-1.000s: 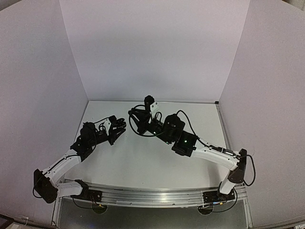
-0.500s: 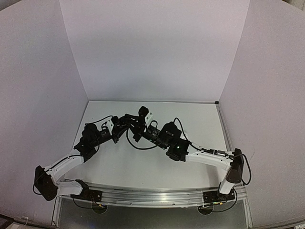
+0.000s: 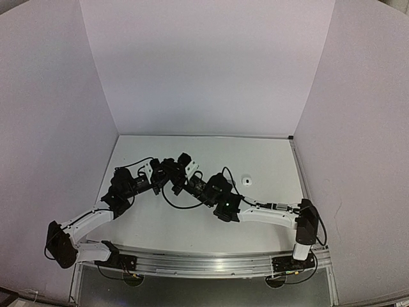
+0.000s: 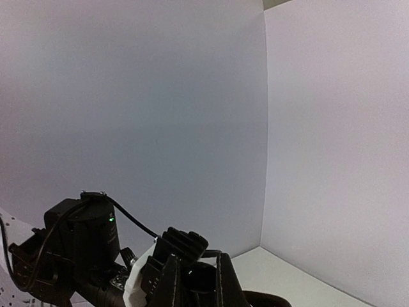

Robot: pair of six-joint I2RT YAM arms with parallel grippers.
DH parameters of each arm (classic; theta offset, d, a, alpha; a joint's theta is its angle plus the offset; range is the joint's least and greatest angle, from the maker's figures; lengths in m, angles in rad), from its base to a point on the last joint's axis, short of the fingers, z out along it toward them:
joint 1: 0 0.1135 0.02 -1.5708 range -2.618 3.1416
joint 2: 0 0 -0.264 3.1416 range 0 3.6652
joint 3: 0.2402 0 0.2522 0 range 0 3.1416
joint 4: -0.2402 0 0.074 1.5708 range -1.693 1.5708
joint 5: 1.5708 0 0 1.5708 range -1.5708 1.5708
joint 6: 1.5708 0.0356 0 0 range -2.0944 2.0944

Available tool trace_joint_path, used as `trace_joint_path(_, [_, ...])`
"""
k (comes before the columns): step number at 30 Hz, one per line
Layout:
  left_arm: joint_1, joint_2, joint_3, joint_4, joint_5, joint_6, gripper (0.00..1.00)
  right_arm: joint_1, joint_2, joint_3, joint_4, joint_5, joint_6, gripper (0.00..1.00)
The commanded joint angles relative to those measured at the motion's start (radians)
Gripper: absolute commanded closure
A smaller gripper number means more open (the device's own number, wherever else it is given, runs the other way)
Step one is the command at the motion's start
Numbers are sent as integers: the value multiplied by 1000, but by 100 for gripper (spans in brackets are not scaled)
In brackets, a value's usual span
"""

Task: Insert the wireless bluetooth earbuds into the charging case
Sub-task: Insert the left earbud into the left side groove of the charging case.

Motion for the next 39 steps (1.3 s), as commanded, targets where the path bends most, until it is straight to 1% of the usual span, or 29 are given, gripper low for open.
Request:
trace_joint_path(1, [-11, -22, 54, -27, -17, -94, 100, 17, 22, 14, 54, 92, 8, 100])
trace_joint_path(5, [-19, -31, 54, -42, -18, -81, 100, 17, 35, 14, 51, 143, 9, 100])
trace_joint_path(9, [-23, -38, 55, -53, -22, -89, 100, 17, 57, 27, 40, 156, 16, 100])
trace_joint_path(14, [-27, -34, 64, -50, -44, -128, 100, 16, 70, 21, 40, 198, 69, 100])
trace_joint_path(20, [-28, -17, 70, -28, -44, -156, 100, 10, 95, 52, 40, 214, 138, 100])
trace_joint_path(26, [-28, -6, 65, 1, -45, -183, 100, 10, 107, 49, 41, 237, 122, 100])
trace_joint_path(33, [-28, -4, 63, 5, -44, -184, 100, 7, 148, 82, 50, 253, 41, 100])
trace_joint_path(39, [-28, 3, 66, 9, -39, -210, 100, 5, 181, 73, 153, 278, -24, 100])
